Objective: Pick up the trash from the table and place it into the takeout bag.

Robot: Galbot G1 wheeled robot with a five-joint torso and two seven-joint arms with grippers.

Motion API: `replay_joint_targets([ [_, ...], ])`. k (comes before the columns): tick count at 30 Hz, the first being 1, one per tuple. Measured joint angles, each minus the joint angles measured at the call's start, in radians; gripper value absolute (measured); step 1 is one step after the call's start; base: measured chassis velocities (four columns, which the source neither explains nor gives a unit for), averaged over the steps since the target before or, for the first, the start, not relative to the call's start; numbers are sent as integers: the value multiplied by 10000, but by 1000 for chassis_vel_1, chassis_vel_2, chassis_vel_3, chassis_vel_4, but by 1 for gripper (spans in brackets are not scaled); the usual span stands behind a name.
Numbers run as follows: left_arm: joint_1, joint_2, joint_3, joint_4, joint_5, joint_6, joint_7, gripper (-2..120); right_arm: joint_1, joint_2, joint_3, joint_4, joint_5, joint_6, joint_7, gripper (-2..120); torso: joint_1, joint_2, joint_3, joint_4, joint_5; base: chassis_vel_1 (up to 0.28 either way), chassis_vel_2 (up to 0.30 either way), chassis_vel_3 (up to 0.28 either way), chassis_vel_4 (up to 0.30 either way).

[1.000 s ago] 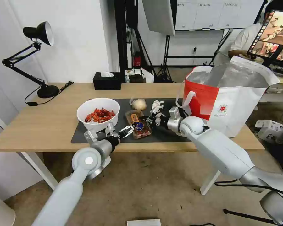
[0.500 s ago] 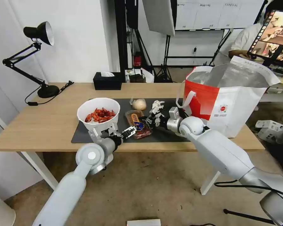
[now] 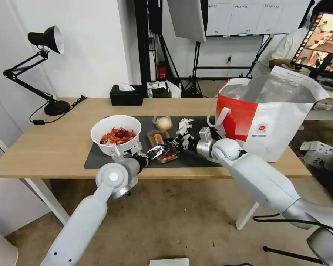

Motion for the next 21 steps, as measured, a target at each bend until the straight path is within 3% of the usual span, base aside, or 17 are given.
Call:
replay_joint_targets([
  [5,0,28,28,66,16,-7,-47,61,-18,-6,35,12,-1,9,6,0,1,-1,2,1,-2,0,0,0,0],
  [10,54,61,37,58,28,-11,-61,48,-57,-1,59,25,0,13,26,0,3,-2,3,0,-3,0,0,0,0],
  [13,66,118,80,41,5,-3,-62,31,-100,4,73,52,0,15,44,0,4,-3,4,-7,-6,0,0,0,0],
  [21,64,213,68,-76,-43,11,-56,7,-127,-10,124,89,13,22,54,0,4,-3,4,-8,-5,0,0,0,0],
])
